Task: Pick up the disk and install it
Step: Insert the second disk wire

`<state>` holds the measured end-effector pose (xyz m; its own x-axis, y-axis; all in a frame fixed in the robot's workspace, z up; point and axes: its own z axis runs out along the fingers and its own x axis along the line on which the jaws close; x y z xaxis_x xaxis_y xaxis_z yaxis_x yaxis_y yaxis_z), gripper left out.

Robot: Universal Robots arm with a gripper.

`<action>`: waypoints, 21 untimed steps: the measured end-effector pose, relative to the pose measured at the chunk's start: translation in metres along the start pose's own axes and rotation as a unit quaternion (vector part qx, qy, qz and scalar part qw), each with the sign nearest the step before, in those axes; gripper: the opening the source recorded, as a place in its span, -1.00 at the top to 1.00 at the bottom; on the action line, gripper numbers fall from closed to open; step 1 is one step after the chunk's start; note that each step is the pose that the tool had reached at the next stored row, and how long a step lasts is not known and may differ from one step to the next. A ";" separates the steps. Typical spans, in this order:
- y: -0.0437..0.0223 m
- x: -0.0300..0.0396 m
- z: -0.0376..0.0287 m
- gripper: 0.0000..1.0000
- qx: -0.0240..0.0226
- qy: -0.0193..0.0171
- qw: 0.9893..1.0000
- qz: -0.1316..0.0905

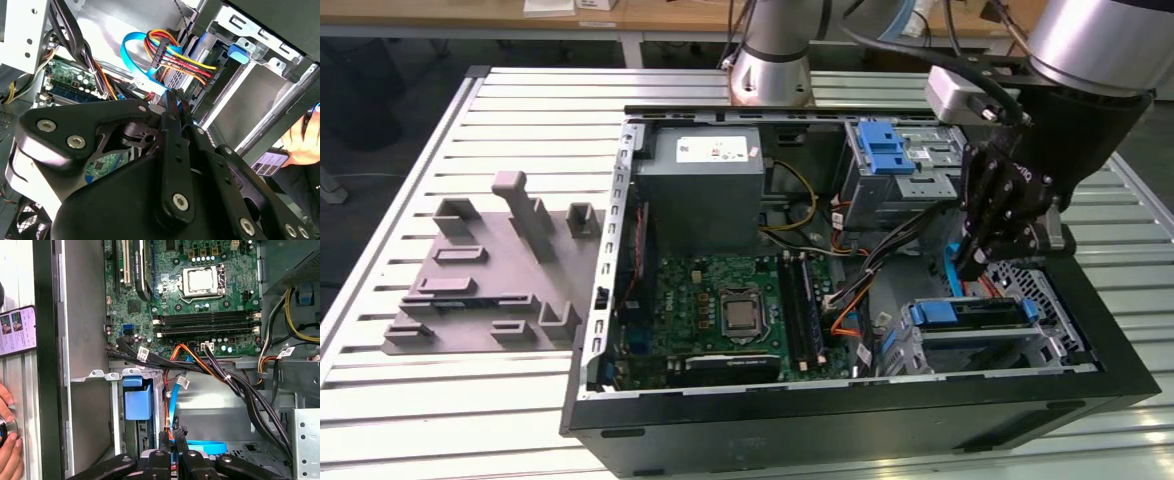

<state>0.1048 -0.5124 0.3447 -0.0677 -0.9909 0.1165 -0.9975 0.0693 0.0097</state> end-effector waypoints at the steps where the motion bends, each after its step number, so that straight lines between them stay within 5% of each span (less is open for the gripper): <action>1: 0.0000 0.0000 0.0000 0.69 0.000 0.000 1.000 0.000; 3: 0.0001 0.0001 0.0003 0.69 -0.001 -0.010 1.000 0.000; 4: 0.0000 0.0007 0.0007 0.69 -0.002 -0.024 1.000 0.000; 6: -0.0001 0.0016 0.0016 0.69 -0.002 -0.033 0.999 -0.001; 16: -0.0005 0.0217 0.0091 0.69 0.003 -0.041 0.999 -0.001; 18: -0.0001 0.0234 0.0096 0.69 0.004 -0.048 0.999 -0.001; 21: 0.0000 0.0259 0.0102 0.69 0.005 -0.063 0.998 -0.001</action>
<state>0.1029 -0.5392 0.3376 -0.0658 -0.9978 -0.0095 -0.9978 0.0659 -0.0009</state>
